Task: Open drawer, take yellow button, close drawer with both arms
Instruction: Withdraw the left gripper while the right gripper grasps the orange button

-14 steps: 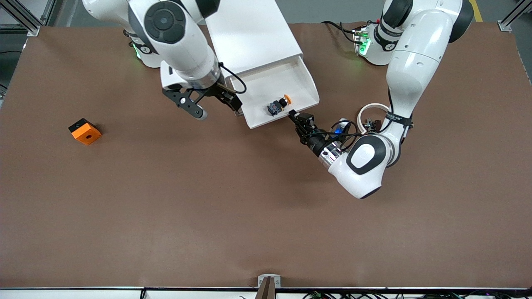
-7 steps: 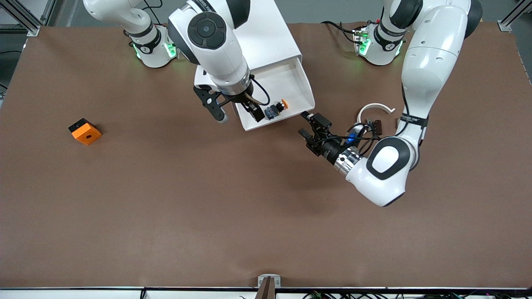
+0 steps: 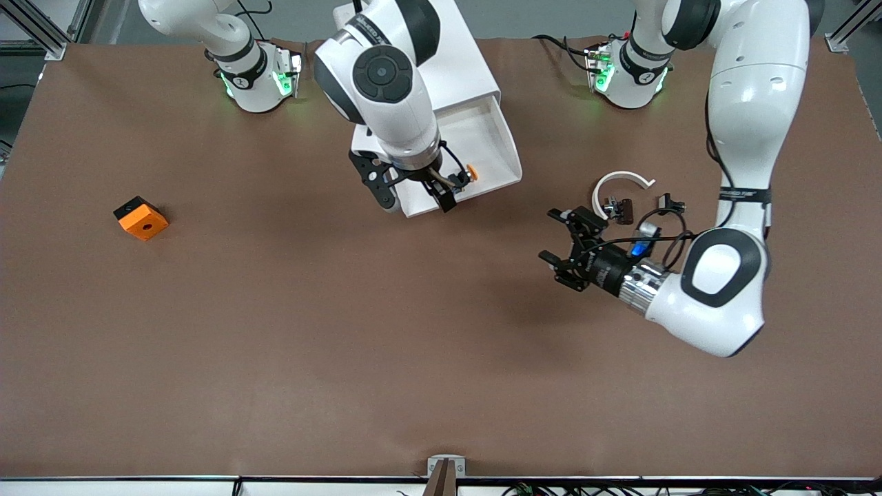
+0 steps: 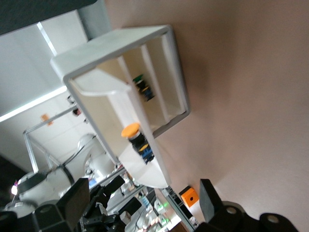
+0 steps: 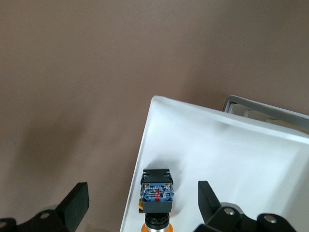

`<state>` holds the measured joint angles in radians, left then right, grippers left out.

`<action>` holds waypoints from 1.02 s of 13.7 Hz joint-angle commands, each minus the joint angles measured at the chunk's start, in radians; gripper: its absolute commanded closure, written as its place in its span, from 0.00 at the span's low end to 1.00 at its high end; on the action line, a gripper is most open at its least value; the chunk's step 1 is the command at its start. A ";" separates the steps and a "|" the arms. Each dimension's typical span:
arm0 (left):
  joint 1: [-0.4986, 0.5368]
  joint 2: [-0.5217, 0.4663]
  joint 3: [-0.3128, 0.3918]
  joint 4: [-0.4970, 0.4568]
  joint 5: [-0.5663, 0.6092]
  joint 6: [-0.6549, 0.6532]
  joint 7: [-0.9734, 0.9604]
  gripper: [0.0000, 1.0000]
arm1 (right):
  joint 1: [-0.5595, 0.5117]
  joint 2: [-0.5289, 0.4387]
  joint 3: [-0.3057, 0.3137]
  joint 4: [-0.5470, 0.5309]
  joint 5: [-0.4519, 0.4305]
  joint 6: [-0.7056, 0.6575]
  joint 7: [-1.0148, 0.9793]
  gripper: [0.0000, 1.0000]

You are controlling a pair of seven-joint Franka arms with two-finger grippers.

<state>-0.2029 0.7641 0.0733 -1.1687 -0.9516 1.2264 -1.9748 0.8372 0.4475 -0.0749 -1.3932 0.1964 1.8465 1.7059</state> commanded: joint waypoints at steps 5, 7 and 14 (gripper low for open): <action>-0.009 -0.132 0.013 -0.006 0.376 0.007 0.461 0.00 | 0.059 0.063 -0.008 0.037 0.012 -0.004 0.005 0.00; -0.010 -0.161 0.064 -0.006 0.387 0.022 0.665 0.00 | 0.060 0.065 -0.009 0.036 0.012 -0.004 0.009 0.00; -0.044 -0.170 0.100 -0.011 0.574 0.192 1.008 0.00 | 0.063 0.096 -0.009 0.034 0.011 -0.003 0.006 0.00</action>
<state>-0.2168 0.6081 0.1726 -1.1641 -0.4422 1.3797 -1.0680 0.8903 0.5146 -0.0775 -1.3902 0.1964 1.8529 1.7055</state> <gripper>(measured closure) 0.000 0.000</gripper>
